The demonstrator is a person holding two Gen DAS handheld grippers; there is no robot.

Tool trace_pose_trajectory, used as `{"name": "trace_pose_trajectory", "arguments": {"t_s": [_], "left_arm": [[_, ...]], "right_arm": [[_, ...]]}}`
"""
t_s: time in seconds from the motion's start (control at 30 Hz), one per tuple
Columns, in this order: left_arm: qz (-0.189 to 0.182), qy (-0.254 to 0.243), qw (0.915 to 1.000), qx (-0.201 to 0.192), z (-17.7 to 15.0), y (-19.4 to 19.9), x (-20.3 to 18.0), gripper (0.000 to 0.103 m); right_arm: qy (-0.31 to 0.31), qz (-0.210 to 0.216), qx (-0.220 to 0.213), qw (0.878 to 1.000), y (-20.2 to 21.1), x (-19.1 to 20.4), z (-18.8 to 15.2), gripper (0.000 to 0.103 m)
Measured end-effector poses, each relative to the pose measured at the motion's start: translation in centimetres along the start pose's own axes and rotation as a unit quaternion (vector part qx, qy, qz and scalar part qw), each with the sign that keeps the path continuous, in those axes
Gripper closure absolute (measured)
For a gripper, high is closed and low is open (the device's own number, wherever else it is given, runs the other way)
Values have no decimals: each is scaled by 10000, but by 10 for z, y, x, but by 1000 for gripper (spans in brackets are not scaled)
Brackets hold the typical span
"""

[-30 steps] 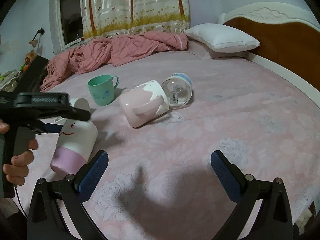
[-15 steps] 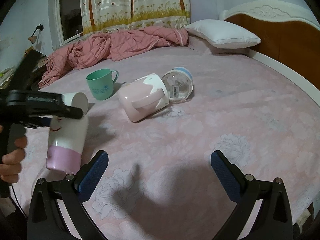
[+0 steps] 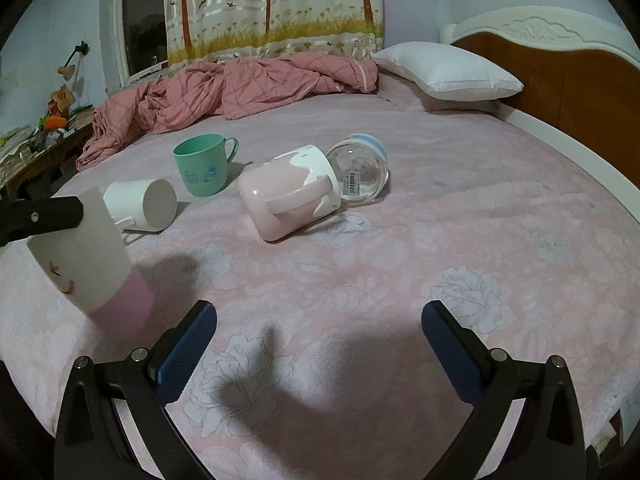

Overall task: Flip cup upright
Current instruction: 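Rotate the held face mug with the left tool until its opening faces up, then lower the face mug onto the bed and open the left tool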

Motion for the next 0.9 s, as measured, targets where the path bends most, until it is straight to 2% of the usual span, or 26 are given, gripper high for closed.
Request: {"name": "trace_pose_trajectory", "arguments": {"t_s": [0.2,0.33,0.47,0.53,0.63,0.8,0.9], "left_arm": [[58,-38,9999,84,-18,-13,7,24],[4,-224,9995,-244,-28,-9,3,23],[-21,-257,9988,-405,-30,-3,2,23],[-81,-238,9978,-613,-29,6,3,12],[-76,-250,9933,-1124,-26,28,5,1],[70,-460,9833,-1757,-33,63,10,0],[135,-401,9781,-2037,-47,78,20,0]], "right_arm": [[18,-6,-1,10000,-1,1,0,0],[81,18,0,10000,0,5,-1,0],[209,80,-37,9997,3,12,-2,0],[329,92,-114,9993,6,17,-2,0],[503,85,-284,9983,11,25,-1,0],[608,137,-459,9970,22,36,-5,0],[574,305,-508,9966,32,44,-11,0]]}}
Point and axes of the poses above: each gripper's, at about its wrist camera, not at the fingertips, and y roughly against the way its jaws point, x to its left, z to its top, the point moved 7 cm from there along -y, roughly the way its jaws point, and after that the axes turned 6 degrees about -z, right-handed, at the moved point
